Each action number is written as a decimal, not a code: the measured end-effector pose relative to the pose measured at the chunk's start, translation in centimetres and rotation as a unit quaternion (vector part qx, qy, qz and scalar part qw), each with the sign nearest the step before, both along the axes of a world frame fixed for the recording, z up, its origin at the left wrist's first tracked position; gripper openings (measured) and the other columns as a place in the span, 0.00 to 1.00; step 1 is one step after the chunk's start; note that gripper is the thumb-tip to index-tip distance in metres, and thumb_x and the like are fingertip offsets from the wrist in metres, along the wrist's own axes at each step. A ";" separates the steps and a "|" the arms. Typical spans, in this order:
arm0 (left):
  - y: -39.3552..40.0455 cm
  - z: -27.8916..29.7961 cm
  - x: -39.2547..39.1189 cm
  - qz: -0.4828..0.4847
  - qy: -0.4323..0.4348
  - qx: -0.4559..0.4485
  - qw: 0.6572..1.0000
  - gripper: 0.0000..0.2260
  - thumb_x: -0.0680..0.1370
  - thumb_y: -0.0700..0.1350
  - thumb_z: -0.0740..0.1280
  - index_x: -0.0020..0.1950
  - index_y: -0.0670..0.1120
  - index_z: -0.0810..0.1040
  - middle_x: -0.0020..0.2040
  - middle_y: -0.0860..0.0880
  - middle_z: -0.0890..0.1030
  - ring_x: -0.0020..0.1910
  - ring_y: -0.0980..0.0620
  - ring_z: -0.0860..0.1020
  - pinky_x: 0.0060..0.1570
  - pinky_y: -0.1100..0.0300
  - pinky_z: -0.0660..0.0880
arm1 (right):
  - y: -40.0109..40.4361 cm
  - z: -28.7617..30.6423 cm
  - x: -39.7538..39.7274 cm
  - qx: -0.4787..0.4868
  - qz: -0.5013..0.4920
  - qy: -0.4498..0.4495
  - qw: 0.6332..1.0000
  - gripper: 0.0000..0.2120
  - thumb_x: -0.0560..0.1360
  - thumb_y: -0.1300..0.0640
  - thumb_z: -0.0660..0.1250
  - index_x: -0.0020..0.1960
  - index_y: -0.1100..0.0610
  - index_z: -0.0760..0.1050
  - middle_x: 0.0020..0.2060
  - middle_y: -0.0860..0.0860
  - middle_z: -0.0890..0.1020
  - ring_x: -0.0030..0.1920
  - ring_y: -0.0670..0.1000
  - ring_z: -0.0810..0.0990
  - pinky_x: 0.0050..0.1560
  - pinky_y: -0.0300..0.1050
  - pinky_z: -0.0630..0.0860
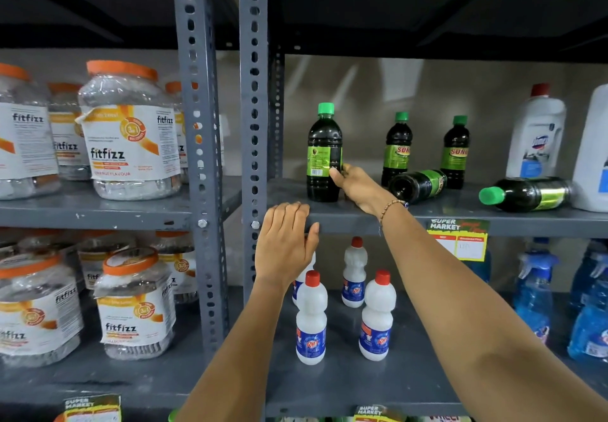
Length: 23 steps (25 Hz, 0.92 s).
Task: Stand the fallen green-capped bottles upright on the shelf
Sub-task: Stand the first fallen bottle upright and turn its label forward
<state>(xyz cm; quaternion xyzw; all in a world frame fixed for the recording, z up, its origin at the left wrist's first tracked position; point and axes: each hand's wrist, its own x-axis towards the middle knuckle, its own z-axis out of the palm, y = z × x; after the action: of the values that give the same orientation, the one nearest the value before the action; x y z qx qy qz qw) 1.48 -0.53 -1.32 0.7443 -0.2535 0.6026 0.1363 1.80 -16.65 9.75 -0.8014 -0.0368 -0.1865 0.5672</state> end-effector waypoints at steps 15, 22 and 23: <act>0.1 0.0 0.1 0.003 0.024 0.003 1.000 0.18 0.79 0.53 0.56 0.57 0.42 0.76 0.53 0.44 0.81 0.53 0.45 0.78 0.59 0.51 0.71 | -0.1 0.3 -0.5 -0.001 0.033 0.029 0.999 0.25 0.68 0.66 0.75 0.63 0.63 0.73 0.59 0.59 0.82 0.60 0.55 0.79 0.67 0.51 0.72; 0.0 0.0 0.2 0.005 0.017 0.000 1.000 0.18 0.79 0.53 0.56 0.56 0.42 0.77 0.52 0.44 0.81 0.52 0.44 0.79 0.58 0.51 0.73 | 0.0 0.2 -0.4 -0.050 0.026 0.016 0.998 0.18 0.69 0.64 0.75 0.57 0.59 0.78 0.58 0.57 0.82 0.60 0.55 0.79 0.66 0.50 0.72; 0.0 0.0 0.2 0.005 0.017 0.000 1.000 0.18 0.79 0.53 0.56 0.56 0.42 0.77 0.52 0.44 0.81 0.52 0.45 0.79 0.58 0.51 0.72 | 0.0 0.2 -0.4 -0.045 0.022 0.018 0.999 0.14 0.69 0.66 0.74 0.53 0.57 0.78 0.58 0.57 0.82 0.60 0.56 0.79 0.67 0.50 0.72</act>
<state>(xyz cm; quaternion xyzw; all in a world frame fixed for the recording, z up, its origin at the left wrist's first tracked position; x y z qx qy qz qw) 1.69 -0.50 -1.32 0.7557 -0.2474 0.5907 0.1372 1.38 -16.68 9.94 -0.8281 -0.0523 -0.1574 0.5354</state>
